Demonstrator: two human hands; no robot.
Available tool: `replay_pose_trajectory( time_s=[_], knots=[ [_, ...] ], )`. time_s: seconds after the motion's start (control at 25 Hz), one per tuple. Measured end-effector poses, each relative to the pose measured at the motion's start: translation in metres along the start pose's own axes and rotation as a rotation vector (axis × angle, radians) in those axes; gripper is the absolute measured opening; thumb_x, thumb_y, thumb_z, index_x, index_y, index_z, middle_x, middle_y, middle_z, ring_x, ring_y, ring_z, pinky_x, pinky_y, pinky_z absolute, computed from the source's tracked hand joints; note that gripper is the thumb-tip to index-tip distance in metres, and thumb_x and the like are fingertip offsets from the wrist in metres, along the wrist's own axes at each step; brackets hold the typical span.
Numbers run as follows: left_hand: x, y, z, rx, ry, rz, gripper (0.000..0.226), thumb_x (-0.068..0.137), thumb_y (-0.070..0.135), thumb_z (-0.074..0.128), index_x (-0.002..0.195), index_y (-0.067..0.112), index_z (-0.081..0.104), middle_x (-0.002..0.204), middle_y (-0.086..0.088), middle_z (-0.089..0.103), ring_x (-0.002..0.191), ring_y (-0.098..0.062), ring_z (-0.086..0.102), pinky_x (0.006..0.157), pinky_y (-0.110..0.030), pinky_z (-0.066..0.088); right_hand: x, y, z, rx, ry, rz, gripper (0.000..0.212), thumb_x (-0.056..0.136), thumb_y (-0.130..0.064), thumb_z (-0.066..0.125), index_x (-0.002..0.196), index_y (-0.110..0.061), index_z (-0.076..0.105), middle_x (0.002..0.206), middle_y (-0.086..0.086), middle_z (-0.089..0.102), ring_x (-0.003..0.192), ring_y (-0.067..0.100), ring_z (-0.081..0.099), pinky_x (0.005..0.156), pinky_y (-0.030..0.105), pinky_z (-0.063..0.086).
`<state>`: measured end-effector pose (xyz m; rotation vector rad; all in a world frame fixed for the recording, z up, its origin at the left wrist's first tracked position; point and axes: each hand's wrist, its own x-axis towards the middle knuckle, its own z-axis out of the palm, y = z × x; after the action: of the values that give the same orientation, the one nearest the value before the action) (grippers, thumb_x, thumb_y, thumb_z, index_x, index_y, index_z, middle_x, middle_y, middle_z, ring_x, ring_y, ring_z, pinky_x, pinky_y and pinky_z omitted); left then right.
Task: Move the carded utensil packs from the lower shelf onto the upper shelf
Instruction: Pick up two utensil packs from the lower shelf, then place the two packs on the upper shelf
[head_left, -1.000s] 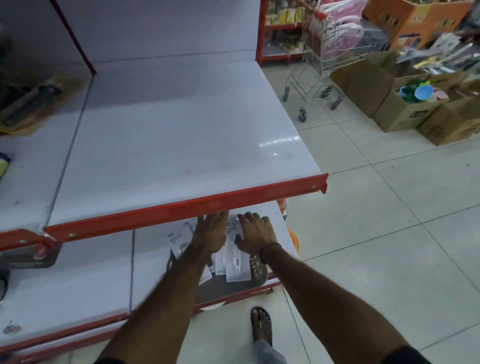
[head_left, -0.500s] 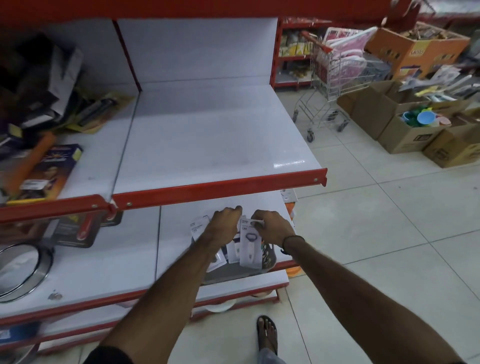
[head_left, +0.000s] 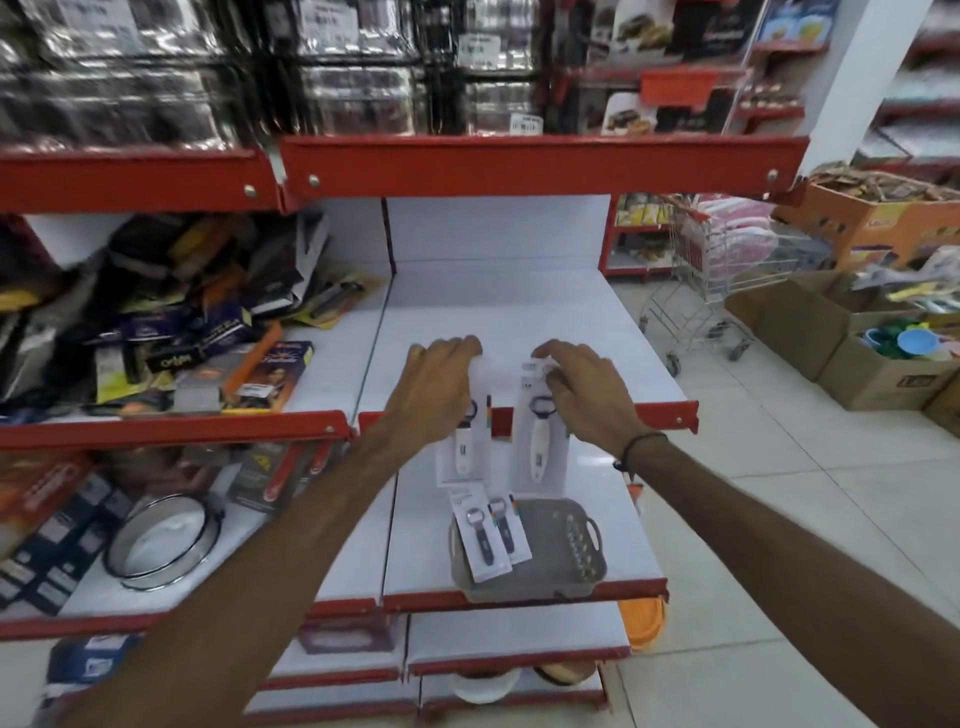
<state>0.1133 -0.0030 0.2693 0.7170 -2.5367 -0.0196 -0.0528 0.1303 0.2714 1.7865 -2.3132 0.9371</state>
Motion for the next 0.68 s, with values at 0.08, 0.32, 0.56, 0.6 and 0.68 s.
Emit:
replay_pose_trajectory(
  time_s=[0.08, 0.32, 0.56, 0.6, 0.68],
  knots=[
    [0.02, -0.015, -0.017, -0.021, 0.055, -0.054, 0.033, 0.083, -0.003, 0.057, 0.113, 0.011, 0.055, 0.106, -0.01, 0.067, 0.103, -0.033, 0.058, 0.089, -0.043, 0.037, 0.026, -0.017, -0.008, 0.04, 0.009, -0.011, 0.024, 0.096, -0.012, 0.042, 0.114, -0.018, 0.056, 0.105, 0.001, 0.063, 0.1, 0.026, 0.056, 0.089, 0.043, 0.044],
    [0.075, -0.061, -0.018, 0.008, 0.094, -0.113, 0.023, 0.075, -0.007, 0.051, 0.092, 0.007, 0.056, 0.079, -0.013, 0.069, 0.075, -0.036, 0.065, 0.067, -0.038, 0.044, 0.107, -0.026, -0.01, 0.008, 0.001, -0.041, 0.026, 0.093, -0.01, 0.04, 0.11, -0.02, 0.056, 0.11, 0.007, 0.069, 0.096, 0.028, 0.057, 0.086, 0.043, 0.044],
    [0.109, -0.084, 0.026, -0.089, -0.019, -0.249, 0.026, 0.082, -0.005, 0.043, 0.095, 0.014, 0.054, 0.086, -0.008, 0.071, 0.085, -0.031, 0.066, 0.091, -0.049, 0.044, 0.157, 0.0, 0.029, -0.002, -0.099, 0.045, 0.028, 0.093, -0.012, 0.039, 0.111, -0.022, 0.057, 0.102, 0.004, 0.069, 0.097, 0.031, 0.06, 0.091, 0.042, 0.039],
    [0.11, -0.086, 0.036, -0.086, -0.041, -0.257, 0.026, 0.085, -0.004, 0.043, 0.099, 0.014, 0.054, 0.09, -0.008, 0.071, 0.09, -0.03, 0.064, 0.095, -0.048, 0.038, 0.158, 0.006, 0.04, -0.004, -0.132, 0.064, 0.029, 0.093, -0.012, 0.038, 0.112, -0.023, 0.057, 0.099, 0.003, 0.069, 0.096, 0.03, 0.061, 0.092, 0.042, 0.038],
    [0.109, -0.088, 0.052, -0.074, -0.064, -0.25, 0.027, 0.088, -0.002, 0.042, 0.105, 0.013, 0.056, 0.098, -0.009, 0.071, 0.096, -0.029, 0.06, 0.094, -0.045, 0.031, 0.157, 0.017, 0.059, 0.003, -0.186, 0.092, 0.03, 0.093, -0.014, 0.037, 0.115, -0.023, 0.056, 0.105, 0.003, 0.071, 0.096, 0.027, 0.062, 0.092, 0.041, 0.037]
  ],
)
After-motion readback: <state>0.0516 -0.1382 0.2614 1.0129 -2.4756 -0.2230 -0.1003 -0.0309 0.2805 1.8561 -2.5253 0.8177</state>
